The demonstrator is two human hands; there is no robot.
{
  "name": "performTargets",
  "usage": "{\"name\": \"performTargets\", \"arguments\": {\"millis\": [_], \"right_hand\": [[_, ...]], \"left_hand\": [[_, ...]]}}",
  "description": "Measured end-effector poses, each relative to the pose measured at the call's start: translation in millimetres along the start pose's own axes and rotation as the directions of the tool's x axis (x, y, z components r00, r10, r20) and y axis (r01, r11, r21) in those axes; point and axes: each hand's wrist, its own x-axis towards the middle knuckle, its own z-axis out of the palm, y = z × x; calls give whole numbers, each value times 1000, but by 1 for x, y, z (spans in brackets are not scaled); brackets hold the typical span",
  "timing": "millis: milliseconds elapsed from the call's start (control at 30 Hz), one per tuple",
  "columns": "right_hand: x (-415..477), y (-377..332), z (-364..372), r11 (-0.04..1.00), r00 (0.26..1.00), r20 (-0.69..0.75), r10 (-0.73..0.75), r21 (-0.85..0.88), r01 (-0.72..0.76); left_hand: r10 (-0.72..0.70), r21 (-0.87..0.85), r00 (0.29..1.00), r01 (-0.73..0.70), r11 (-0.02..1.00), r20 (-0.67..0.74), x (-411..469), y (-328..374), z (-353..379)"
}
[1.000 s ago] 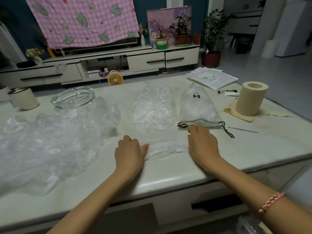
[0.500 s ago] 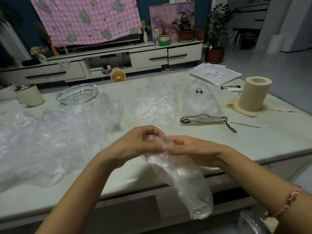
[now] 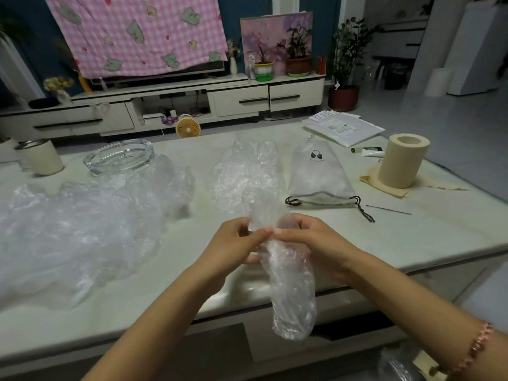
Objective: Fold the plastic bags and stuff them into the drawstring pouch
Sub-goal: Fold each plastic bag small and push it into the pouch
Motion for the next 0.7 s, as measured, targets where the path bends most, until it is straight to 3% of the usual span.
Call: {"name": "performTargets", "arguments": {"millis": [233, 300, 400, 533, 633, 700], "right_hand": [[0, -5, -5, 993, 999, -33, -11, 120, 15], [-1, -6, -5, 997, 998, -51, -26, 68, 29], [-2, -6, -3, 998, 995, -69, -68, 3, 68], [-2, -5, -2, 993, 988, -109, -106, -65, 99], [-3, -9, -5, 989, 980, -143, -137, -69, 128], [-6, -10, -13, 949, 952, -164, -258, -228, 218]], "left_hand": [[-89, -85, 995, 93, 992, 47, 3, 2, 6], [-147, -231, 988, 156, 960, 56, 5, 3, 7], [-222, -484, 961, 276, 831, 168, 5, 3, 6], [-226, -347, 930, 322, 881, 291, 0, 5, 12], [-233, -345, 935, 318, 883, 267, -1, 5, 14], [-238, -400, 941, 320, 859, 241, 2, 3, 10]]}}
